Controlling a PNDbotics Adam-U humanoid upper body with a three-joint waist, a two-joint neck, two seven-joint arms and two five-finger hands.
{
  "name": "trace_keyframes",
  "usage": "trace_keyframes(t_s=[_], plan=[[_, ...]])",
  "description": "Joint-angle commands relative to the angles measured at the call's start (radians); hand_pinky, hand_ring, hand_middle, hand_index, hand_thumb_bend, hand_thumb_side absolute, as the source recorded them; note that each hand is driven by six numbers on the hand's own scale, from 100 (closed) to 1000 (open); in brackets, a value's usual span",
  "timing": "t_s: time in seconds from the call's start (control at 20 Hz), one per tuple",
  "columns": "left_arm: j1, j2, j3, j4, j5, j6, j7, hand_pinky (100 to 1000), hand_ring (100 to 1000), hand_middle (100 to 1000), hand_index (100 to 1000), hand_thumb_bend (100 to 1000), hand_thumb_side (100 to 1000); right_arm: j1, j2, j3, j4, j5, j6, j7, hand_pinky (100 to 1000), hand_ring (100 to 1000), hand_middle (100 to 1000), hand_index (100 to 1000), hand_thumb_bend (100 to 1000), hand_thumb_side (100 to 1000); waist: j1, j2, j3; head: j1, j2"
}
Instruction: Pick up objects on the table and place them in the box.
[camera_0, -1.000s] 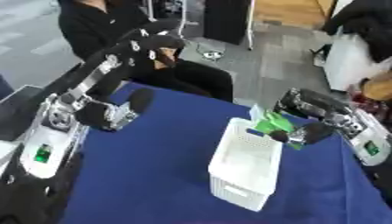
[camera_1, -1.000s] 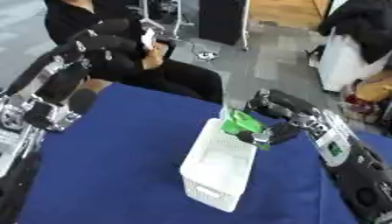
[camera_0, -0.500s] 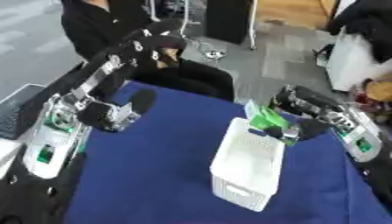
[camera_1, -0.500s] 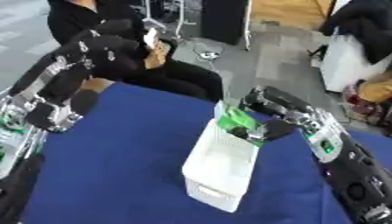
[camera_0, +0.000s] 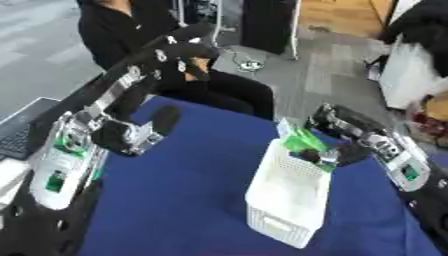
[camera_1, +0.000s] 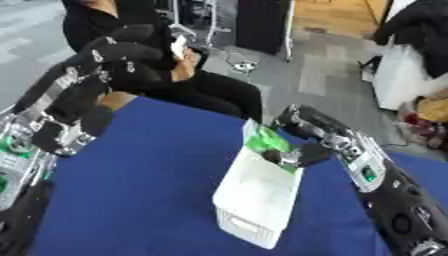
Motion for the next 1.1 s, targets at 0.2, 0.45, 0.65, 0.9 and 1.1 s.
trace_keyframes(t_s=[0.2, 0.45, 0.65, 0.9, 1.1], plan=[[-0.037, -0.019, -0.004, -0.025, 0.006, 0.018, -0.008, 705, 900, 977, 931, 100, 686, -0.023, -0.01, -0.023, 0.011, 0.015, 0.028, -0.053, 100, 100, 100, 193, 463, 785, -0.001, -0.005, 0.022, -0.01, -0.035], [-0.046, -0.034, -0.007, -0.026, 0.004, 0.027, -0.016, 706, 900, 978, 931, 100, 687, -0.02, -0.012, -0.028, 0.021, 0.03, 0.031, -0.089, 100, 100, 100, 195, 465, 786, -0.007, -0.003, 0.038, -0.006, -0.046], [-0.048, -0.037, -0.007, -0.026, 0.002, 0.031, -0.016, 706, 900, 978, 932, 100, 687, -0.021, -0.02, -0.03, 0.008, 0.072, 0.032, -0.116, 100, 287, 330, 330, 400, 840, -0.009, -0.004, 0.041, -0.001, -0.05], [-0.044, -0.032, -0.006, -0.025, 0.001, 0.029, -0.016, 706, 900, 978, 931, 100, 687, -0.018, -0.037, -0.029, -0.018, 0.226, 0.037, -0.18, 391, 588, 596, 628, 455, 902, -0.009, -0.006, 0.037, 0.001, -0.047], [-0.041, -0.026, -0.005, -0.022, -0.001, 0.026, -0.016, 707, 900, 978, 931, 100, 687, -0.011, -0.042, -0.034, -0.012, 0.301, 0.039, -0.222, 484, 659, 691, 701, 465, 923, -0.007, -0.007, 0.033, 0.002, -0.044]])
